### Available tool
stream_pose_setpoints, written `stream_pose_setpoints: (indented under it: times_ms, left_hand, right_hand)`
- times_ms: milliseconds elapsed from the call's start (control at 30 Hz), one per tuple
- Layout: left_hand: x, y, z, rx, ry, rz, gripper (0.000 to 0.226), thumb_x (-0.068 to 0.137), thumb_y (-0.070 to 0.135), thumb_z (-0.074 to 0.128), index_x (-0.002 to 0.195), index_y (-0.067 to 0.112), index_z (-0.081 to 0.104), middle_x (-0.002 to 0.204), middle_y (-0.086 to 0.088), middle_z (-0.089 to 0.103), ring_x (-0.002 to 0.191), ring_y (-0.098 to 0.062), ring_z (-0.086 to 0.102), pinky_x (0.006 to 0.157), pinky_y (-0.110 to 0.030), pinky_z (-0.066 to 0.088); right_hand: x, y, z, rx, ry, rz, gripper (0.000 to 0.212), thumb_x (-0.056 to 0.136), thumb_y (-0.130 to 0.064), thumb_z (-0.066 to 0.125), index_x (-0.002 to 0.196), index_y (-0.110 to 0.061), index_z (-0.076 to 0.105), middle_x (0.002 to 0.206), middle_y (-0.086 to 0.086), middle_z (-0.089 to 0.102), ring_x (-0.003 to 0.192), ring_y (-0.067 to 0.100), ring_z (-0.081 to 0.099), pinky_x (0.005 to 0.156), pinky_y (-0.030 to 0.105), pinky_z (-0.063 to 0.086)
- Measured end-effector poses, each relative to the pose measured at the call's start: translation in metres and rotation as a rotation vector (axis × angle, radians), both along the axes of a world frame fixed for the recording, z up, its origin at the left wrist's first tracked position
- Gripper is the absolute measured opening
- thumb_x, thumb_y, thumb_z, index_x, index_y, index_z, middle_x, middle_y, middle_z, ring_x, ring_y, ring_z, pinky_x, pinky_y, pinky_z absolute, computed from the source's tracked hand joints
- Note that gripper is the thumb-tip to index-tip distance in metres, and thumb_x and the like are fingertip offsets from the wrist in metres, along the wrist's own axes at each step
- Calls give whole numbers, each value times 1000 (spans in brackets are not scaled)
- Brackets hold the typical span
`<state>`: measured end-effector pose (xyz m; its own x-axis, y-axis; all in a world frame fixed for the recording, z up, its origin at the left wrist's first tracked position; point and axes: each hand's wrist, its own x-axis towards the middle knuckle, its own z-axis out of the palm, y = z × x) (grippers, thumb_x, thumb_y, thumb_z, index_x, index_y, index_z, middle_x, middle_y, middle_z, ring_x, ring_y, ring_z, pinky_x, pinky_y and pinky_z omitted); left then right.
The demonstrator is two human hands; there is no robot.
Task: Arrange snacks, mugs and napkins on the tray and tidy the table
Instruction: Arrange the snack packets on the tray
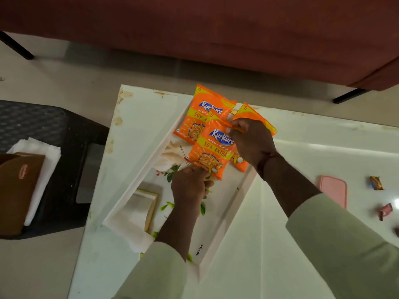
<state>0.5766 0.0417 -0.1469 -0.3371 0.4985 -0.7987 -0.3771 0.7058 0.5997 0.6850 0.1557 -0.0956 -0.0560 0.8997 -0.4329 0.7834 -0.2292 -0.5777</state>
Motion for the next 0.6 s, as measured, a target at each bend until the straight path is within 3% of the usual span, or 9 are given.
stream_pose_setpoints:
  times_ms: [133,200,267,300,367,433,500,600]
  left_hand:
    - [-1,-2,-5,-2,-17,28,16,87,21,65,78,8,69,64,-8,70,42,-14,59,37,-18,37]
    - [-8,-10,-1,-4,65,-36,20,88,29,65,80,11,70,65,-4,73,46,-15,64,39,-20,44]
    - [-19,-26,5,45,423,-392,22,92,35,58,96,17,71,82,-1,76,67,-14,71,53,-18,51]
    - [-24,-36,9,82,641,-544,23,94,36,56,102,19,70,88,1,75,75,-13,70,61,-10,48]
    - [-28,-53,23,183,825,-574,23,95,37,54,102,23,70,89,7,71,78,-5,65,62,-2,39]
    - [-30,-67,36,248,842,-600,21,93,32,57,110,24,66,99,7,68,87,-7,62,72,-7,42]
    - [-31,-84,42,344,949,-739,32,91,28,60,121,20,60,119,1,64,109,-15,60,88,-22,47]
    - [-38,-106,62,374,1048,-890,51,93,35,56,139,16,46,150,-6,42,139,-22,38,107,-35,38]
  right_hand:
    - [1,-4,-7,123,-19,-40,39,91,-43,62,127,-30,62,133,-2,61,122,22,55,102,49,46]
    - [4,-17,-5,230,-51,-63,48,89,-45,63,134,-30,55,139,0,54,129,22,48,106,49,41]
    - [10,-41,-3,339,-68,-86,52,89,-42,64,137,-25,51,141,2,51,130,24,45,105,48,39]
    - [13,-56,-2,380,-80,-93,53,89,-40,65,137,-23,50,142,2,50,131,25,45,104,47,38]
    - [21,-86,1,414,-110,-100,56,90,-38,66,140,-21,48,147,4,47,135,25,41,106,45,36]
    - [29,-114,5,400,-137,-113,61,90,-39,66,144,-21,44,152,5,42,140,23,36,110,44,33]
    - [36,-141,10,356,-172,-103,67,91,-43,62,148,-22,36,157,4,34,145,23,29,114,45,29]
    - [47,-174,31,306,-251,-25,75,92,-47,56,154,-21,23,165,2,17,152,22,13,118,47,22]
